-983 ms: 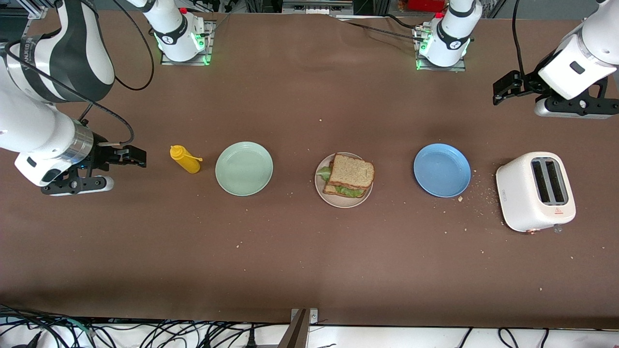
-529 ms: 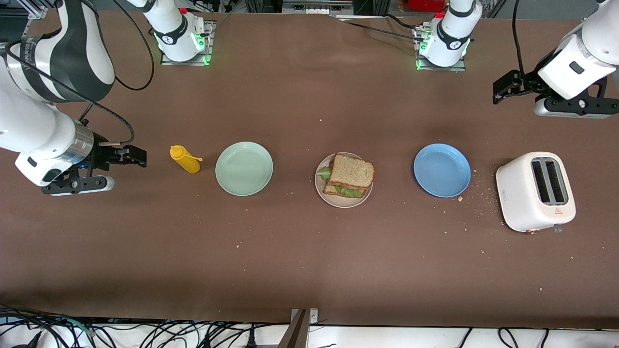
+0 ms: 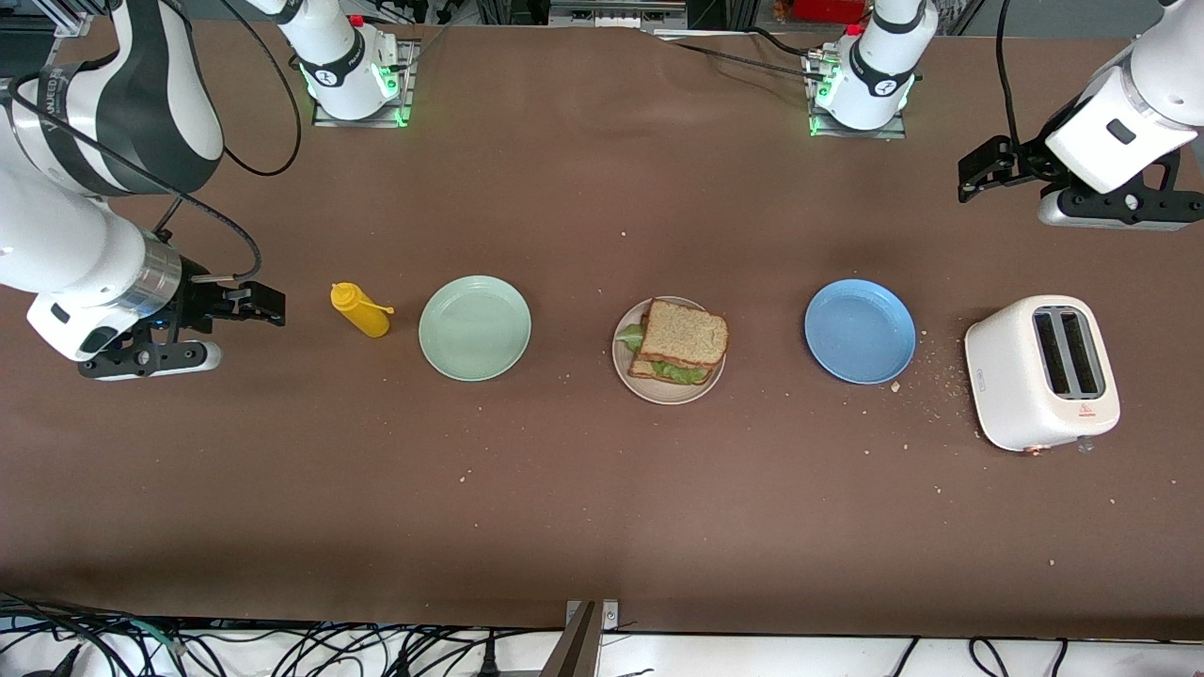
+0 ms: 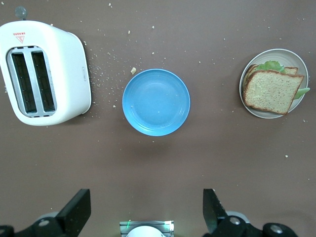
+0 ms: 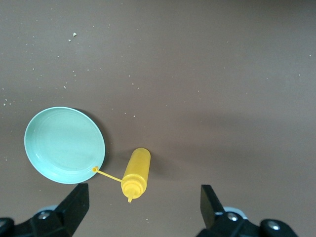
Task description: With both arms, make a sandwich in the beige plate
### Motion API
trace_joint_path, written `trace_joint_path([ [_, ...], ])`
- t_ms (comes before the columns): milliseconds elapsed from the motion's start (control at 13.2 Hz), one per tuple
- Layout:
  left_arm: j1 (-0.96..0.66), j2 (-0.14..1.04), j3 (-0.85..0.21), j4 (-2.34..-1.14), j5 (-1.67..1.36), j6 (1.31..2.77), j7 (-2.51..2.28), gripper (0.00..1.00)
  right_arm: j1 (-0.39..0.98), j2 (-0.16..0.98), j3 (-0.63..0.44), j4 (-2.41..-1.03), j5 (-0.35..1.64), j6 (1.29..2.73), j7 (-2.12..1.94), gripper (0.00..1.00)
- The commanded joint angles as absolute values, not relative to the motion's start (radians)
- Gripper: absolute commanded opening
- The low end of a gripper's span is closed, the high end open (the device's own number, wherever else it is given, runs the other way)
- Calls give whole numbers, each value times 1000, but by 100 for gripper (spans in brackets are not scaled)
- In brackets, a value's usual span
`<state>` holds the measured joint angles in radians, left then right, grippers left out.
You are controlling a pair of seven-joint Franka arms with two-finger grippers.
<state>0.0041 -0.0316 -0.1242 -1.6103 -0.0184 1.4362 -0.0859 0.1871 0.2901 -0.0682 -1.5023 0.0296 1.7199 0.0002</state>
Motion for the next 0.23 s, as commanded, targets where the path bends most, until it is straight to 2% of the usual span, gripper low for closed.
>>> trace_joint_path([
  [0, 9, -46, -129, -1611, 2, 1424, -83, 100, 189, 276, -66, -1499, 44, 1720, 3, 100],
  [151, 9, -46, -129, -1611, 2, 1422, -81, 100, 189, 275, -63, -1499, 44, 1718, 15, 100],
])
